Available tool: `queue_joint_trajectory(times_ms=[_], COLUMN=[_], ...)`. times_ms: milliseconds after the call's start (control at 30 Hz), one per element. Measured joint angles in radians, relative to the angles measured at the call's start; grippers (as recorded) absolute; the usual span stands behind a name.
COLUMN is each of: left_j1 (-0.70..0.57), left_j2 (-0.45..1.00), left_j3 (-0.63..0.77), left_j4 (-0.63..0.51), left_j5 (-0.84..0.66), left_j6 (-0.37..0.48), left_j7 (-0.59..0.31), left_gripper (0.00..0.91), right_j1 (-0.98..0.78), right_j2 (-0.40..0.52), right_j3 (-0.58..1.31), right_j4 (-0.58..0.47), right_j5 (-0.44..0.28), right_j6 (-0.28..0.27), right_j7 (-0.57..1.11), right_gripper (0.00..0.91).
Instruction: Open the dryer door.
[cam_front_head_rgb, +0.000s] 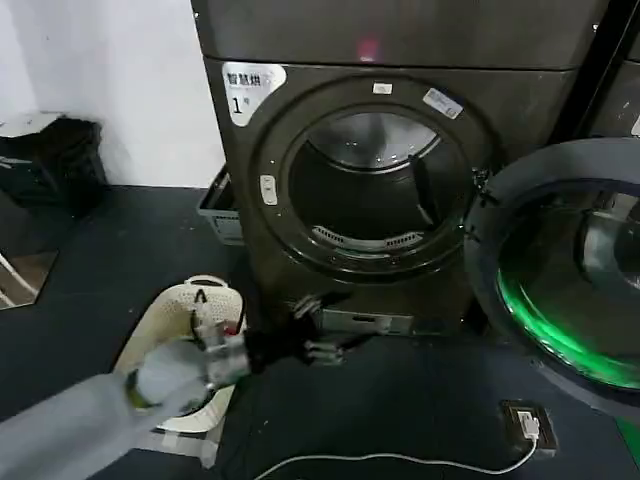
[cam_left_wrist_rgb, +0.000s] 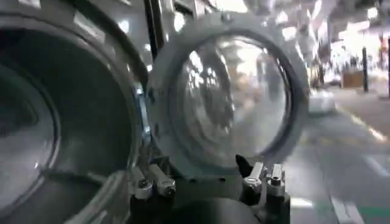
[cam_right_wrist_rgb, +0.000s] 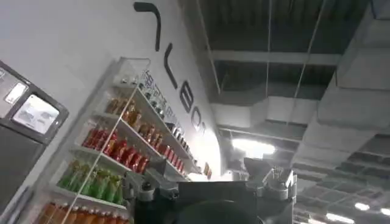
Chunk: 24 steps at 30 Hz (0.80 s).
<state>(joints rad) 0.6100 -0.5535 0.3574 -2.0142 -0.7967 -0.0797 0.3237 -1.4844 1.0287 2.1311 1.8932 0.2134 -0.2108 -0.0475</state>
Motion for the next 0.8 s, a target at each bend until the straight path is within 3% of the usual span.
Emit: queue_joint_trajectory(times_ms=[200,400,800], left_j1=[0.085,0.153,0.157], left_j2=[0.138,0.243,0.417], left_j3=[-0.126,-0.226,-0.337], left_j4=[-0.044,-0.056,0.059], left_j5=[0.067,0.128,0.268], left_j6=[0.085,0.188,0.131], left_j7=[0.091,0.119,0.37], left_gripper=[0.907,0.907,0.907], right_j1=[0.01,0.013,0.013], right_j2=[0.015,0.018,0.015], right_j3=[-0.006,0.001,0.036], right_j4=[0.02,0.026,0.031], right_j5=[-0.01,-0.019,-0.009], right_j6=[-0.006,-0.005,-0.02], right_j7=[0.005,0.005,0.005], right_gripper=[0.907,0.907,0.907])
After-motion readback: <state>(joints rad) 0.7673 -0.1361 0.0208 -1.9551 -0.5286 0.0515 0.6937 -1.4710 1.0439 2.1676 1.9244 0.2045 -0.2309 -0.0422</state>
